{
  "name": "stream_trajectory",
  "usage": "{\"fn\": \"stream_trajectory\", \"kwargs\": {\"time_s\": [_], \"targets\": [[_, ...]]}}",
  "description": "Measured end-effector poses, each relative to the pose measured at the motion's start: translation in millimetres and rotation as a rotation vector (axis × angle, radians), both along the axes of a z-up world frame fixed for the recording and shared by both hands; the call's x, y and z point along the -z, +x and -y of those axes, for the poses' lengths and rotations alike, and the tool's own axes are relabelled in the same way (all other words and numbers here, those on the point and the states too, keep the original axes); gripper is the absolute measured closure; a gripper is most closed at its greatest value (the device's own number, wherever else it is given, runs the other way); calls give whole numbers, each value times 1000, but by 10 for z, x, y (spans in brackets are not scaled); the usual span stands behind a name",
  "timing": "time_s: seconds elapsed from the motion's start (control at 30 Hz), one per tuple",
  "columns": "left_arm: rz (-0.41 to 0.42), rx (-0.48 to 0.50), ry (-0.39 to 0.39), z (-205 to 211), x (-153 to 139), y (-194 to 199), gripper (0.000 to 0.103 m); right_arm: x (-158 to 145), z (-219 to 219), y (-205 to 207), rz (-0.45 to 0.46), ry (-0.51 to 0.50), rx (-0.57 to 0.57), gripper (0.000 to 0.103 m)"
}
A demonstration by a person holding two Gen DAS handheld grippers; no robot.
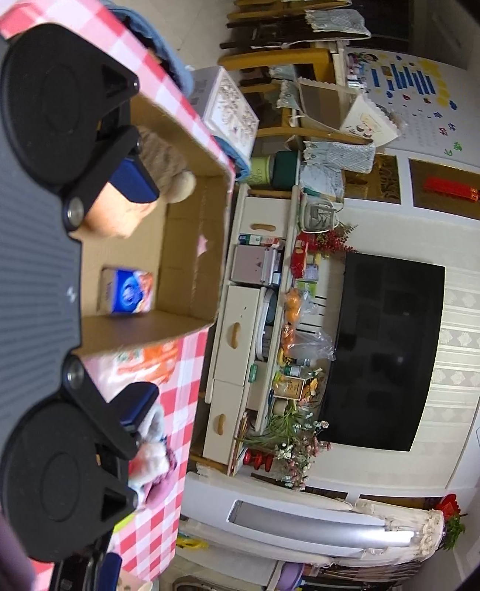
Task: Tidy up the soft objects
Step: 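Withdraw both tools from the box back toward the table, then grasp the white pompom with left tool while right tool approaches the yellow-green sponge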
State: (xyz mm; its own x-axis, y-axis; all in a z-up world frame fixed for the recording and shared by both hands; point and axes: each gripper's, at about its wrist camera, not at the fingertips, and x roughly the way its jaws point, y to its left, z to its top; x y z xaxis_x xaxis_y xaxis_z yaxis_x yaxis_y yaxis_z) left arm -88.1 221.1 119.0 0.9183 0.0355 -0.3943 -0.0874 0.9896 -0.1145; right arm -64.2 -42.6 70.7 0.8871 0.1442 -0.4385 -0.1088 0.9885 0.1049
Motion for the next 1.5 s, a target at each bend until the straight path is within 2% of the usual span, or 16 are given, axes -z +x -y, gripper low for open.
{"fn": "stream_trajectory", "kwargs": {"time_s": [0.3, 0.6, 0.77, 1.13, 1.5], "targets": [[-22, 40, 13, 394, 30, -328, 1, 176, 387, -240, -8, -10, 34, 0], [-39, 99, 64, 921, 98, -450, 1, 297, 784, -449, -3, -40, 76, 0], [-42, 137, 95, 1229, 146, -483, 1, 346, 995, -483, -16, -18, 105, 0], [-95, 235, 163, 1858, 356, -358, 1, 520, 1599, -446, -43, 88, 194, 0], [-123, 363, 212, 2463, 643, -27, 1, 674, 2091, -111, -55, 140, 309, 0]]}}
